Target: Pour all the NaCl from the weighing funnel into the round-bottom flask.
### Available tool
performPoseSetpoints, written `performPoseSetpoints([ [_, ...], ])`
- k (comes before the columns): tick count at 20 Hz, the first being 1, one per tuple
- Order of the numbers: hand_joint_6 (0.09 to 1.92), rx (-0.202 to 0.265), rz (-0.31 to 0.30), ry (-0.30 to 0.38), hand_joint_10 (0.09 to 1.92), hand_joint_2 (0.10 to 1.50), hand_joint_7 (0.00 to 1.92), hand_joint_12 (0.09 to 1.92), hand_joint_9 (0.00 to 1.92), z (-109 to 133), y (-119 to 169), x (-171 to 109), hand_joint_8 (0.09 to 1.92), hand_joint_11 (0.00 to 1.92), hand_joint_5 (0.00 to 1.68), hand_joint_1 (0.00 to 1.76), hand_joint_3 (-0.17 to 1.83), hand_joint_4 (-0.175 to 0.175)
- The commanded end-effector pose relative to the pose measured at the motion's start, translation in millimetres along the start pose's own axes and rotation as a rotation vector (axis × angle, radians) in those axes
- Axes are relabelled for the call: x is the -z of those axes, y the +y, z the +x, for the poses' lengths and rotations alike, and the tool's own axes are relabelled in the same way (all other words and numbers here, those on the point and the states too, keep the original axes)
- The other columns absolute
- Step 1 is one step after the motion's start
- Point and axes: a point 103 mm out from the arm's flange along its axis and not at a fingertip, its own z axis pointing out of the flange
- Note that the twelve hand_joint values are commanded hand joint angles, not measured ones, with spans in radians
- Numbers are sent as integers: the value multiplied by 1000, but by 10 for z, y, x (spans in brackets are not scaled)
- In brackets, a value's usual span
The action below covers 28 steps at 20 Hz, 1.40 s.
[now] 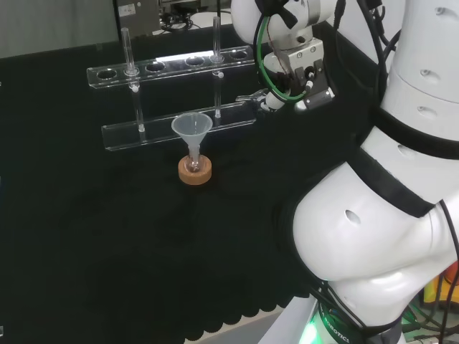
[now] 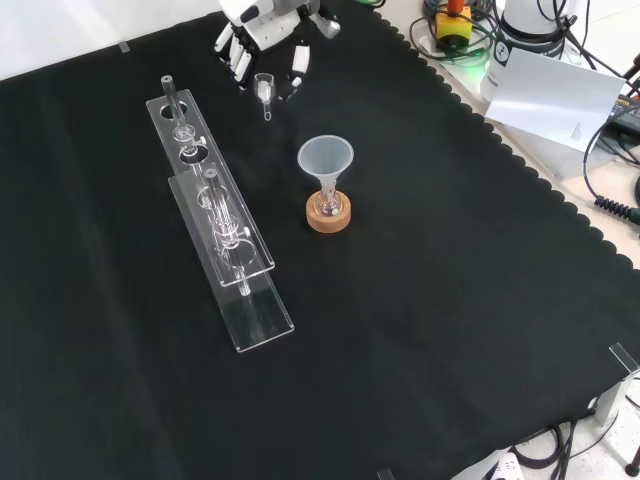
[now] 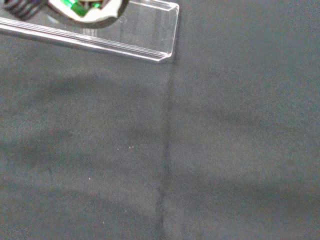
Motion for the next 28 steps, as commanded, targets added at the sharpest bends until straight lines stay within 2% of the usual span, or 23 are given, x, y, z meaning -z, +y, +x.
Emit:
performPoseSetpoints([
  [1, 1037, 7, 38, -33, 555, 738, 900, 1248, 1015, -24, -256, 279, 775, 526, 1067, 1065, 687, 175],
  [7, 1037, 29, 43, -52, 555, 736, 900, 1249, 1014, 59, -338, 488, 774, 525, 1068, 1066, 690, 175],
  [13, 1038, 52, 47, -79, 556, 735, 906, 1251, 1017, 262, -431, 663, 774, 527, 1068, 1066, 693, 175],
  [22, 1043, 102, 80, -145, 550, 727, 969, 1236, 1043, 632, -437, 699, 757, 571, 1069, 1067, 709, 175],
  [28, 1043, 121, 99, -169, 548, 726, 974, 1233, 1047, 768, -415, 697, 755, 579, 1070, 1067, 710, 175],
])
